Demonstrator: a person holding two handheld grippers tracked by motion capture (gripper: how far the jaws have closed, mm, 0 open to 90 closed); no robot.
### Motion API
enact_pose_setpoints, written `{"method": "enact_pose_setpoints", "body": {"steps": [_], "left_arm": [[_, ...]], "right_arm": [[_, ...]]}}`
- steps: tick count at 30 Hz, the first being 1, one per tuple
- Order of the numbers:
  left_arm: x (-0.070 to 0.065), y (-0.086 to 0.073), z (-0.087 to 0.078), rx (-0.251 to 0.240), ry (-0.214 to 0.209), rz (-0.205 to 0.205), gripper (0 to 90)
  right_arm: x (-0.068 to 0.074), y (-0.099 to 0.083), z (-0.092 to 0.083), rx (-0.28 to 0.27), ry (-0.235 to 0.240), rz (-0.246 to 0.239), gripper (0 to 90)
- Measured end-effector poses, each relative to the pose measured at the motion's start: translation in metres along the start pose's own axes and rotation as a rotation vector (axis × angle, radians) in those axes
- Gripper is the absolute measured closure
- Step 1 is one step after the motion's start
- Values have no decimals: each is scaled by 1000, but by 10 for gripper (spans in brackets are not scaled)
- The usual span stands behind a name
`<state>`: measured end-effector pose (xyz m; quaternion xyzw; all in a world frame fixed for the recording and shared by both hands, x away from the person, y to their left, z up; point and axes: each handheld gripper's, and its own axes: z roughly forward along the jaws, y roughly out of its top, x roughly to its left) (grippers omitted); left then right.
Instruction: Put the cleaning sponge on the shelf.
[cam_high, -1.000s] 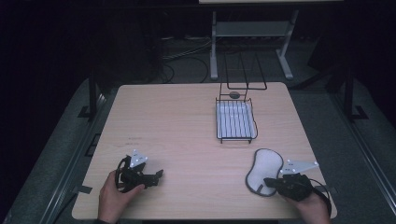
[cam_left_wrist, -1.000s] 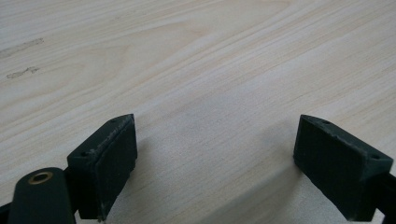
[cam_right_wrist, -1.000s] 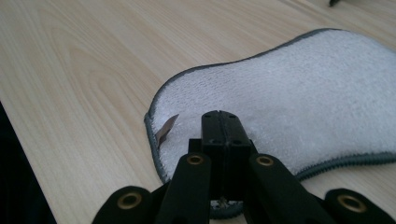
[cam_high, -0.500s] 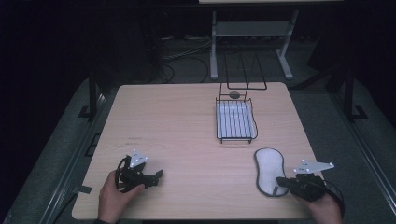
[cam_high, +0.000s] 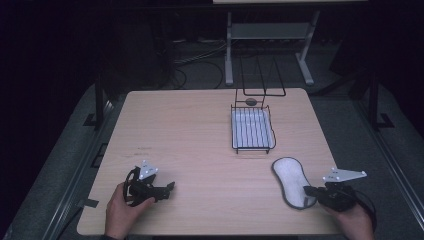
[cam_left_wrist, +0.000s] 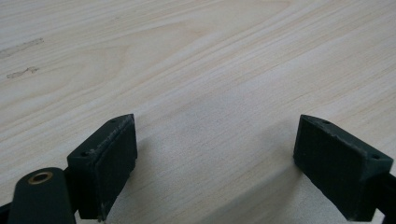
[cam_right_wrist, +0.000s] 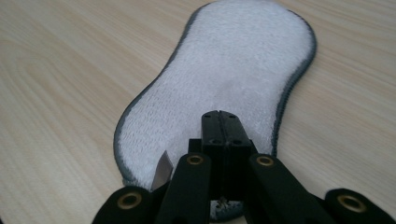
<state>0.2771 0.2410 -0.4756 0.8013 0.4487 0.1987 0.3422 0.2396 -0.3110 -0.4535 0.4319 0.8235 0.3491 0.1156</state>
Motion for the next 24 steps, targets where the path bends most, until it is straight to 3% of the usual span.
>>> {"method": "enact_pose_setpoints", "body": {"steps": [14,24], "left_arm": [[0,0,0,0,0,0,127],[0,0,0,0,0,0,127]], "right_arm": [[-24,3,-2,3,-72,29,897],[-37,7,2,-3,-76,44,897]]}}
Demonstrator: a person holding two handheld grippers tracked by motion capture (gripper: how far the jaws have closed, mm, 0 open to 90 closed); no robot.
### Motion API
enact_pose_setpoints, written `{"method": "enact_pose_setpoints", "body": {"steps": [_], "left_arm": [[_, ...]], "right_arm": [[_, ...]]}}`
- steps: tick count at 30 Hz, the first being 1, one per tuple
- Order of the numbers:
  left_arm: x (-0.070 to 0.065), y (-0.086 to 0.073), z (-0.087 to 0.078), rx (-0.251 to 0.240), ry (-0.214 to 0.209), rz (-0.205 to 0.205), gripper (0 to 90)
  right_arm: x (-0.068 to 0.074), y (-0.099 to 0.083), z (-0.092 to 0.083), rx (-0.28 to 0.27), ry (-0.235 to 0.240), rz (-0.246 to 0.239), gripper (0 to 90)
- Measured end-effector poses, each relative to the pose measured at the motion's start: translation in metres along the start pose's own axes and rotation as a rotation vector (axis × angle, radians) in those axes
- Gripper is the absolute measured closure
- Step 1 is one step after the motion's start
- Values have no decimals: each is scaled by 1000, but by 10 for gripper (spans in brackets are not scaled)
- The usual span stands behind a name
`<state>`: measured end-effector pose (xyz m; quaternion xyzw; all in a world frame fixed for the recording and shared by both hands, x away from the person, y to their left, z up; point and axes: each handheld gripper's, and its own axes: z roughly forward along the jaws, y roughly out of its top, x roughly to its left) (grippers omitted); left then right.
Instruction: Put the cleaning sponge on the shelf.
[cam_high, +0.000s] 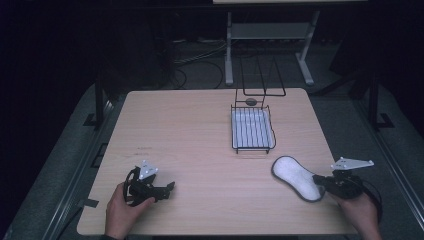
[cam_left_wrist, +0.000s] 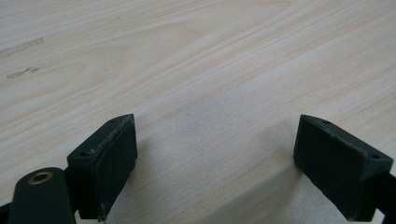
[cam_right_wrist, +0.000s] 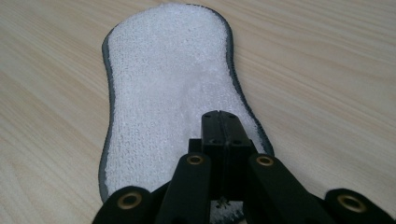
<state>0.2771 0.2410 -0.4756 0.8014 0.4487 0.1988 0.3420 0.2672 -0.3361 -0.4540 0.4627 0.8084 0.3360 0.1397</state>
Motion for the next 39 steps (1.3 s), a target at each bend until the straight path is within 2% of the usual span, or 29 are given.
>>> {"method": "enact_pose_setpoints", "body": {"steps": [4,5,6,7,9,10,11,12,13,15,16,17,20,26,29,35,39], "left_arm": [[0,0,0,0,0,0,127],[0,0,0,0,0,0,127],[0,0,0,0,0,0,127],[0,0,0,0,0,0,127],[0,0,0,0,0,0,127],[0,0,0,0,0,0,127],[0,0,0,0,0,0,127],[0,0,0,0,0,0,127],[0,0,0,0,0,0,127],[0,0,0,0,0,0,127],[0,0,0,0,0,0,127],[0,0,0,0,0,0,127],[0,0,0,0,0,0,127],[0,0,0,0,0,0,127],[0,0,0,0,0,0,127],[0,0,0,0,0,0,127],[0,0,0,0,0,0,127]], "right_arm": [[0,1,1,-2,7,-3,896],[0,2,-1,-8,22,9,825],[0,2,-1,-8,22,9,825],[-1,4,-5,-32,36,21,783],[-1,5,-7,-42,41,23,750],[-1,7,-10,-59,49,24,696],[-1,11,-12,-78,55,29,604],[-1,11,-12,-78,55,29,604],[-1,12,-12,-83,53,27,555],[-1,18,-7,-79,55,41,440],[-1,18,-7,-79,55,41,440],[0,20,-4,-70,62,39,397],[0,24,1,-49,73,28,340],[1,32,14,1,58,17,181],[1,36,21,11,80,20,147],[0,38,33,38,100,0,146],[3,36,40,59,95,-21,138]]}}
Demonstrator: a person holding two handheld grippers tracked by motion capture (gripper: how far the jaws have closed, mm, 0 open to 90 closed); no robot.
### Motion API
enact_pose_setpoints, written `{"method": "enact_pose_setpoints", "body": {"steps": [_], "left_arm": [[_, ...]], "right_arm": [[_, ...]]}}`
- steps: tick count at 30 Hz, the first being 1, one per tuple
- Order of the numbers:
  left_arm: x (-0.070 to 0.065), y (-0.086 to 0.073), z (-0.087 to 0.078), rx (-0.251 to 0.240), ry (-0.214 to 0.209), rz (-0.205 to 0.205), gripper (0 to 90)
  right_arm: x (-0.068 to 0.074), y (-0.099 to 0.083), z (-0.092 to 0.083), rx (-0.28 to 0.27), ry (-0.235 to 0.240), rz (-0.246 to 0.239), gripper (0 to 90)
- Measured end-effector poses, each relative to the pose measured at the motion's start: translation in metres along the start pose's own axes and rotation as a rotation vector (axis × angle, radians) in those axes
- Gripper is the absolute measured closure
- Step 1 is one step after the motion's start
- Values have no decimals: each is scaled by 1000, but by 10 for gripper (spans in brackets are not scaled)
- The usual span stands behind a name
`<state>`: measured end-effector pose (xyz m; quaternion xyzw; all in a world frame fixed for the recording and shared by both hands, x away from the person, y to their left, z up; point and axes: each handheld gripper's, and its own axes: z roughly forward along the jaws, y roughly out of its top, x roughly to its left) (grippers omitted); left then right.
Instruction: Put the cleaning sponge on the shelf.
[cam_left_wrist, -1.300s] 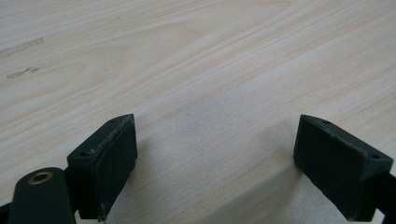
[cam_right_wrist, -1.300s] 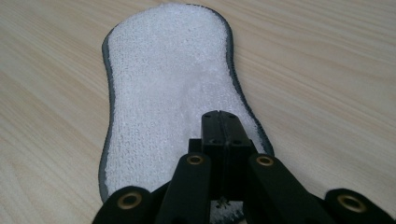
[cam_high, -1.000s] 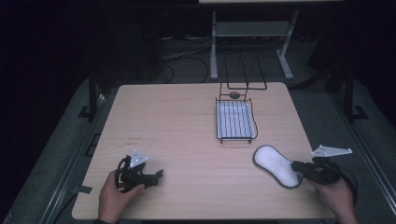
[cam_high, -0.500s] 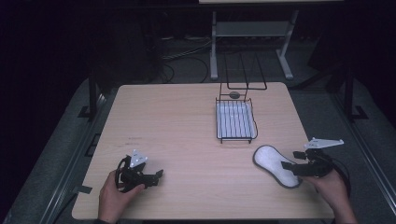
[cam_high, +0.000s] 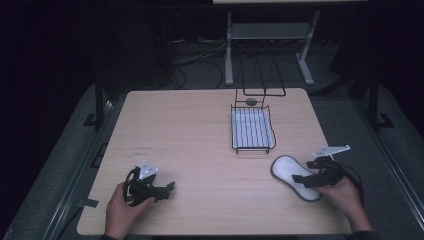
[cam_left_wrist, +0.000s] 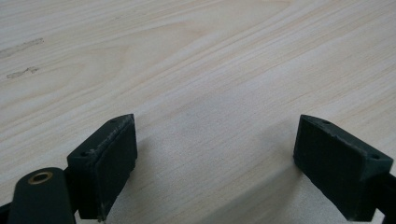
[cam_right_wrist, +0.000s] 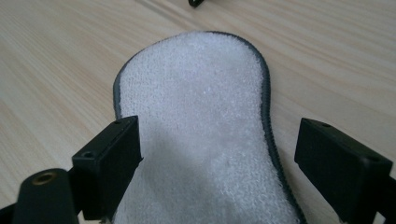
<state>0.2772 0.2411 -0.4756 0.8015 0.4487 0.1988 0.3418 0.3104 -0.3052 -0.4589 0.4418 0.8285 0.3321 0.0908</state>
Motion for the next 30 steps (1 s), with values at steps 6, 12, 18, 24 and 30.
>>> {"method": "enact_pose_setpoints", "body": {"steps": [6,12,18,24,30], "left_arm": [[0,0,0,0,0,0,127],[0,0,0,0,0,0,127],[0,0,0,-1,0,0,127],[0,0,0,-1,0,0,127],[0,0,0,-1,0,0,127]], "right_arm": [[0,-2,5,11,11,-6,138],[1,-2,7,28,21,-23,139],[1,-2,8,38,32,-27,180],[2,-3,6,37,39,-25,238],[3,-2,5,43,36,-20,260]]}}
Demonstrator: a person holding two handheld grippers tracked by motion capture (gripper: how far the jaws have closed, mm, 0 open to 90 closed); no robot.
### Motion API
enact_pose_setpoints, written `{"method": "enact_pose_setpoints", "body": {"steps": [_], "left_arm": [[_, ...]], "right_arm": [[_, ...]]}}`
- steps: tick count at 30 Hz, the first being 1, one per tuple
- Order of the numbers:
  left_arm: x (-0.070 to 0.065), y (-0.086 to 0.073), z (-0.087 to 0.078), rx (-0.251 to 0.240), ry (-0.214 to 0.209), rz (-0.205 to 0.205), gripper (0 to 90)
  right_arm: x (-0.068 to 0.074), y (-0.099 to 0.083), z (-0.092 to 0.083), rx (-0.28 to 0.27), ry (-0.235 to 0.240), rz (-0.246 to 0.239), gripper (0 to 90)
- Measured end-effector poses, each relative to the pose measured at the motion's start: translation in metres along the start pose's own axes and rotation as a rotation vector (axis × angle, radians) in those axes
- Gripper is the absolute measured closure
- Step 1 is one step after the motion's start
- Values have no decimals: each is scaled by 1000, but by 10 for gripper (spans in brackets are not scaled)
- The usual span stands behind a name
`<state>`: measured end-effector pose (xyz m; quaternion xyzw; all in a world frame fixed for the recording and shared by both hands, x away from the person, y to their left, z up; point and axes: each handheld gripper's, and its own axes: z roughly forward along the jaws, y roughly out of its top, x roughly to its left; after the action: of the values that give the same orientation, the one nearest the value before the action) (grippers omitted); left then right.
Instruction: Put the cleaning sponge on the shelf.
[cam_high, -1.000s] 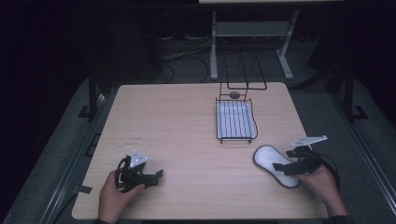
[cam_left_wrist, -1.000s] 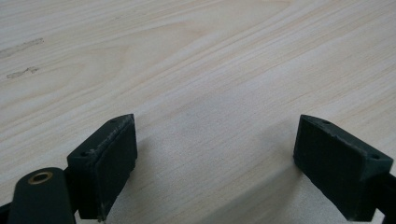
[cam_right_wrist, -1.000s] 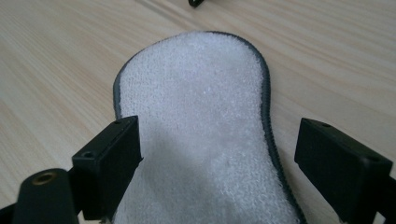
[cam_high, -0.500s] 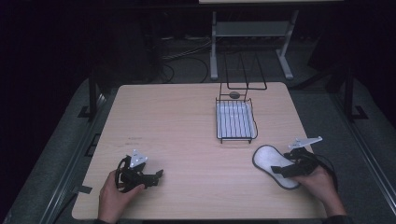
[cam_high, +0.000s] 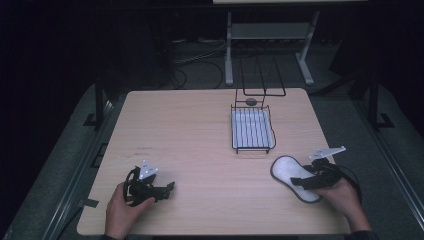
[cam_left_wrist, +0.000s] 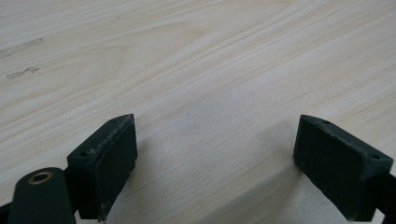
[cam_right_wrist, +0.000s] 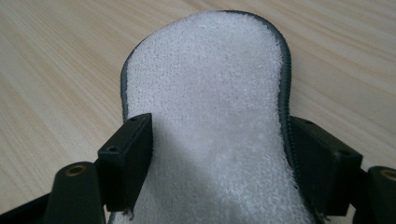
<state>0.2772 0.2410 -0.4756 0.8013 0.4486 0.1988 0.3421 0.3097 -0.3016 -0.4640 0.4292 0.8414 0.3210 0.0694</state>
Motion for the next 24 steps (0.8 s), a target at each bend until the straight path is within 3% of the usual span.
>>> {"method": "enact_pose_setpoints", "body": {"steps": [8,12,24], "left_arm": [[0,0,0,0,0,0,127],[0,0,0,0,0,0,127],[0,0,0,0,0,0,127]], "right_arm": [[0,1,-8,-12,-20,-6,378],[0,3,-15,-37,-24,-9,495],[1,6,-27,-77,-17,-17,648]]}}
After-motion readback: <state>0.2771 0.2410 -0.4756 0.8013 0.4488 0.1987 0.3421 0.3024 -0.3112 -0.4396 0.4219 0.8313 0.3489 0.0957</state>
